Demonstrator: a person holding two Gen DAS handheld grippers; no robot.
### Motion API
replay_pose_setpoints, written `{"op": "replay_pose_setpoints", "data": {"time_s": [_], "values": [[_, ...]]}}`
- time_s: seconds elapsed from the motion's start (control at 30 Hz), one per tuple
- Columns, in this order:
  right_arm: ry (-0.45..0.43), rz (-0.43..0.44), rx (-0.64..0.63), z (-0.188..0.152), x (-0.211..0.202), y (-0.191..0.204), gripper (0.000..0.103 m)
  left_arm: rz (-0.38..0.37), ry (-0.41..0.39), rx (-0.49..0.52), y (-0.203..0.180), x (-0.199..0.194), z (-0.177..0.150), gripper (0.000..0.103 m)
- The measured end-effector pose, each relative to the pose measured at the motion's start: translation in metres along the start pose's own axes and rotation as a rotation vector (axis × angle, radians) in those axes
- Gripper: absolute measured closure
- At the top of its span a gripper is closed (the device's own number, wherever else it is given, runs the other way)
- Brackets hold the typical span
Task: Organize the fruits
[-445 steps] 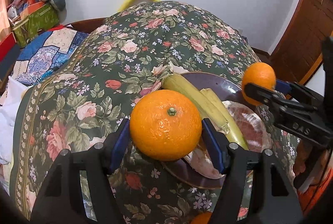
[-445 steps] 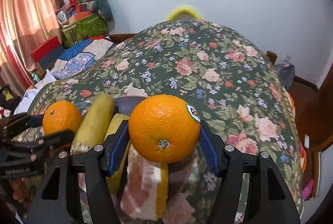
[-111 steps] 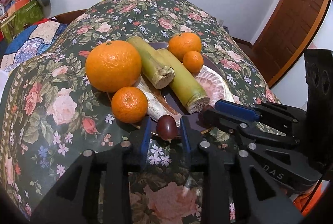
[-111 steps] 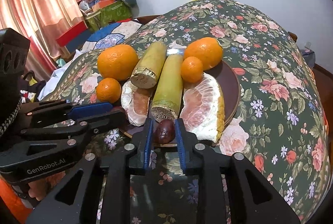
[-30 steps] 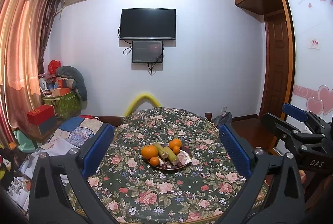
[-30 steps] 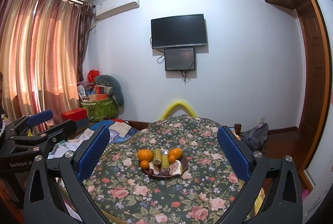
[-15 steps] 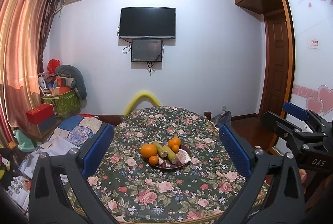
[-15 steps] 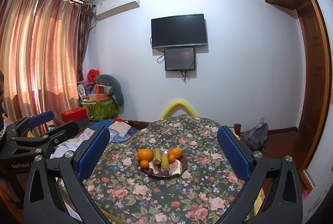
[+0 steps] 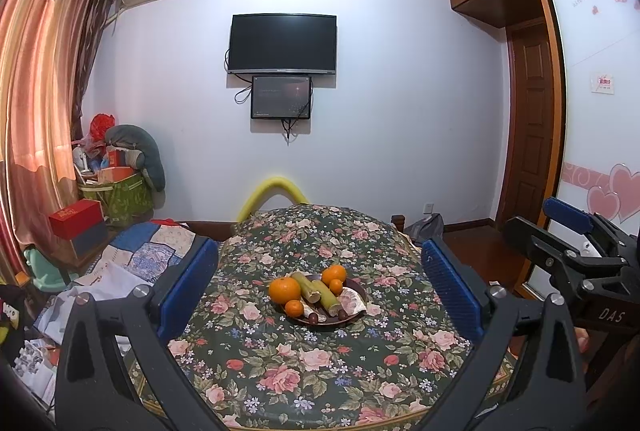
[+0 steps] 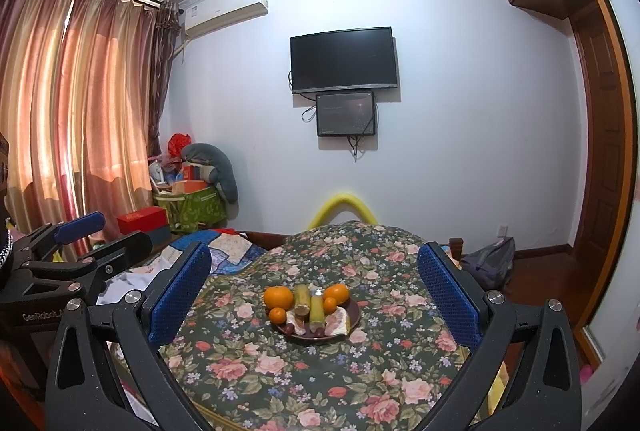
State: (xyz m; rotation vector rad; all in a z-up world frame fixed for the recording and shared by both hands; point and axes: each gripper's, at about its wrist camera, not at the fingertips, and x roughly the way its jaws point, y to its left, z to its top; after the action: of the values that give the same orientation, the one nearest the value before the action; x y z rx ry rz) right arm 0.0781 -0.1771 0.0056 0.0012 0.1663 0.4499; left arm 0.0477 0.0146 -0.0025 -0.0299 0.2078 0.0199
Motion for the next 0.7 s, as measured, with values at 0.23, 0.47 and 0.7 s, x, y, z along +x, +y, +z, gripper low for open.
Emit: {"op": "replay_pose_setpoints", "data": {"time_s": [0.23, 0.47, 0.7], "values": [[-0.001, -0.002, 0.001, 0.0006, -0.0005, 0.0003, 0.000, -0.017, 0.005, -0.003, -0.0025, 0.0005, -0.0008, 0.000], [-0.003, -0.005, 0.000, 0.0012, -0.0008, 0.0009, 0.000, -0.030, 0.010, -0.002, -0.0034, -0.0006, -0.0011, 0.000], [-0.005, -0.008, 0.005, 0.0022, -0.0011, 0.0001, 0.000, -0.033, 0.019, -0.007, -0.0027, 0.0007, -0.0004, 0.000]]}}
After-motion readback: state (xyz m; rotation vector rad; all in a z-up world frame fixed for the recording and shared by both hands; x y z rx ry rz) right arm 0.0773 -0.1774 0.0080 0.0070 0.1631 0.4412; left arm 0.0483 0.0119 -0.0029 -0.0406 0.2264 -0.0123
